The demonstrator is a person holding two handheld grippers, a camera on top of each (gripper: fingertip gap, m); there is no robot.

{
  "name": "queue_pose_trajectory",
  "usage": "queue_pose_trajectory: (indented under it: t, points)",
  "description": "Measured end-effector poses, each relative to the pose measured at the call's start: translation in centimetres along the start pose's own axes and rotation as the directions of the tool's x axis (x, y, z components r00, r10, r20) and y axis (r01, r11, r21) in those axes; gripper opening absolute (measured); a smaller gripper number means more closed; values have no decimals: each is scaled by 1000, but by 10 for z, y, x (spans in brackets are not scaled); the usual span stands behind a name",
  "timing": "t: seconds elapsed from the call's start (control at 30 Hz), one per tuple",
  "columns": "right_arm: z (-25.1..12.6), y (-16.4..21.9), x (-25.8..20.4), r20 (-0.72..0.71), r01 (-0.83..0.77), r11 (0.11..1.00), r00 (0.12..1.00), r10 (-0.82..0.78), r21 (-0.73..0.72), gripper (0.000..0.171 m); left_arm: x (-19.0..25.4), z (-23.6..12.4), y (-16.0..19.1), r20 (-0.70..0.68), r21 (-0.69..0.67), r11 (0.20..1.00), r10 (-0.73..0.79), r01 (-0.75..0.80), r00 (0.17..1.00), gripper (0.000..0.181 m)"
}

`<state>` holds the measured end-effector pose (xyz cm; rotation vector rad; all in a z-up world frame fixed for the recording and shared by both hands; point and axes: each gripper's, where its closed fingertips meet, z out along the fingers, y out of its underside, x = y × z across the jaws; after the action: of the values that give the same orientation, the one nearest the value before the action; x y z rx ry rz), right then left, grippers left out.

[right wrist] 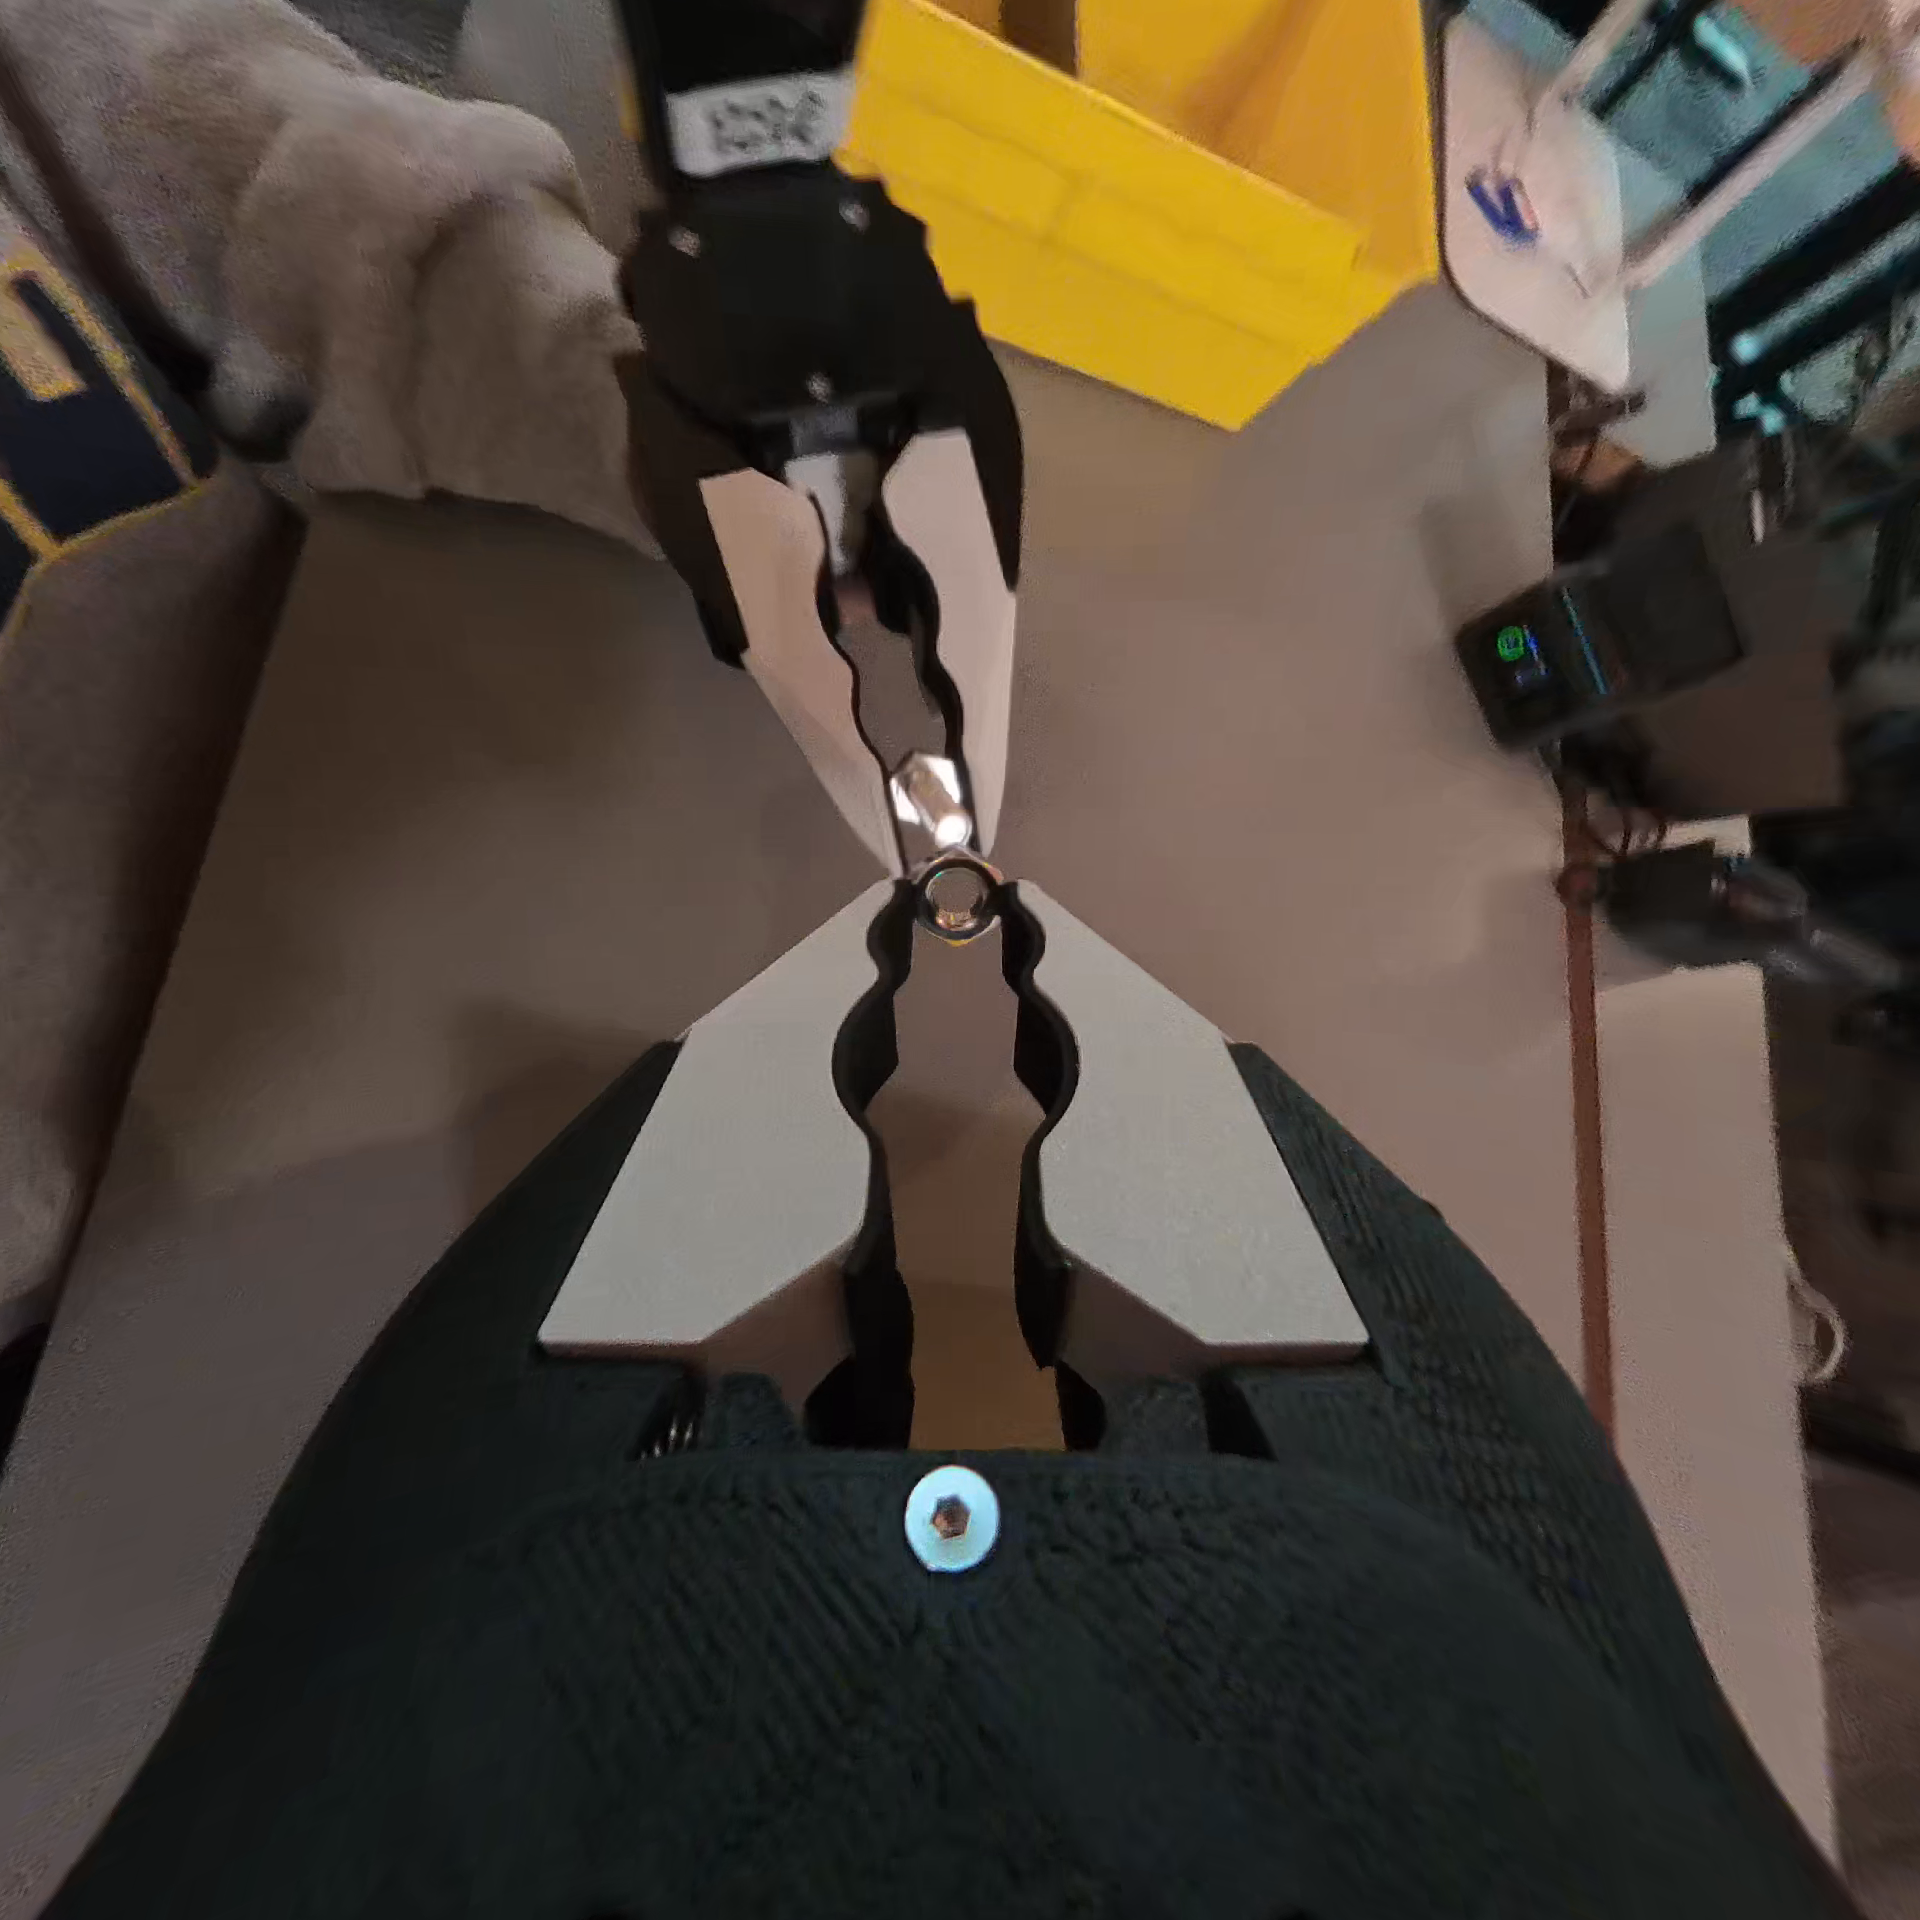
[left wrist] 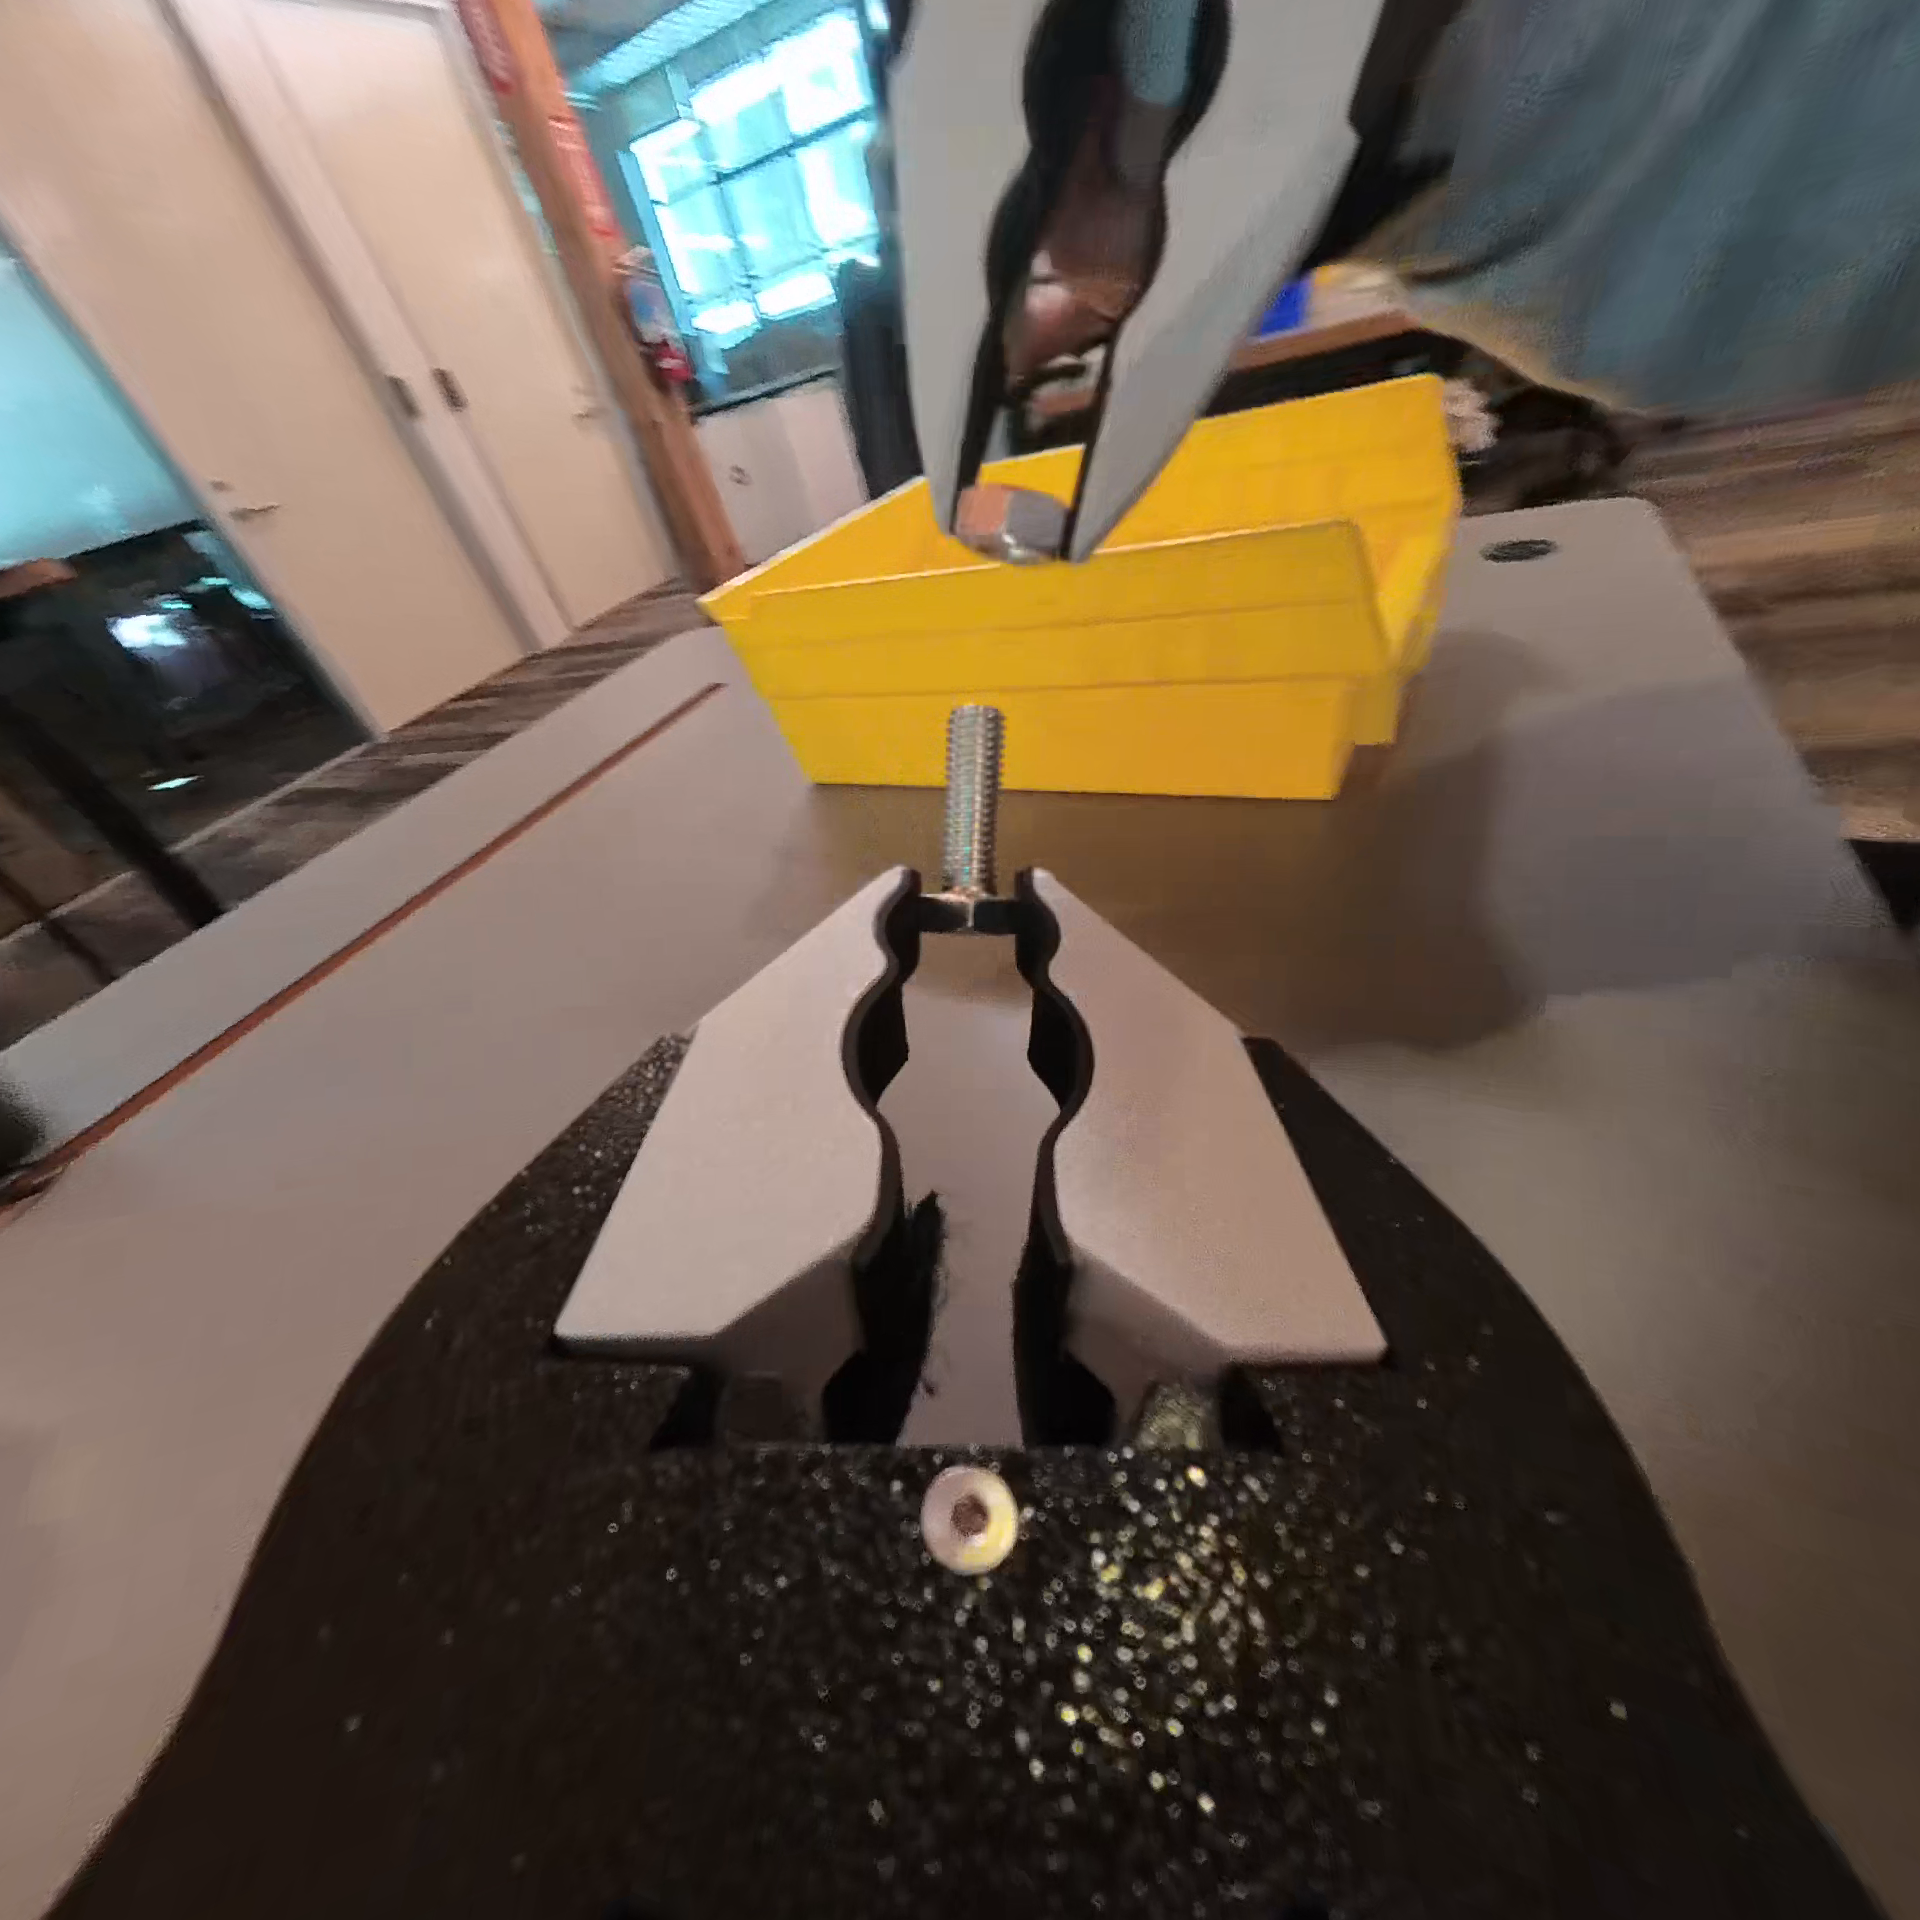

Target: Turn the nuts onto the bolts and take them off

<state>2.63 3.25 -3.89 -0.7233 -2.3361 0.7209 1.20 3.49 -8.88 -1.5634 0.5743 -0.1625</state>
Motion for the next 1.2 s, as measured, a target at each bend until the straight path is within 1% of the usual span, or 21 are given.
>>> queue_pose_trajectory:
  t: [0.03,0.13,0.23,0.4,0.6,0.7,0.8,0.87,0.9,0.97,1.03,1.13,1.2]
  points:
    - [-1,-1,-6,23,37,999,999,-38,14,16,8,2,0,-50,-3,1000,-2,2,999,16]
    - [4,9,-24,93,127,991,988,-124,-31,16,27,5,2,-158,-19,1000,-9,6,987,16]
    - [10,14,-32,118,187,981,976,-182,-40,16,36,6,3,-217,-26,999,-24,19,976,16]
    - [11,11,-40,170,217,976,962,-213,-5,16,40,4,0,-258,-10,999,-53,53,965,16]
    - [12,5,-43,195,253,967,947,-255,36,16,46,2,-4,-306,6,997,-70,75,949,16]
    - [10,1,-45,192,302,950,930,-313,85,16,48,-1,-8,-334,28,994,-93,108,938,16]
    - [8,-3,-46,166,403,906,892,-420,130,16,51,-4,-13,-371,41,989,-120,145,921,16]
    - [9,-1,-48,173,452,884,867,-467,120,16,52,-3,-9,-383,16,989,-128,145,915,16]
    - [11,1,-48,185,453,885,866,-465,106,16,52,-2,-7,-378,4,991,-123,134,918,16]
    - [13,6,-47,206,404,912,889,-409,68,16,50,0,-2,-350,-14,992,-120,123,929,16]
    - [16,10,-43,211,296,955,933,-292,10,16,45,3,1,-314,-25,993,-115,113,942,16]
    - [18,15,-36,199,62,995,979,-46,-77,16,36,6,2,-241,-22,996,-93,90,966,16]
    - [19,21,-32,185,-91,987,976,114,-131,16,29,6,-2,-195,3,996,-90,93,977,16]
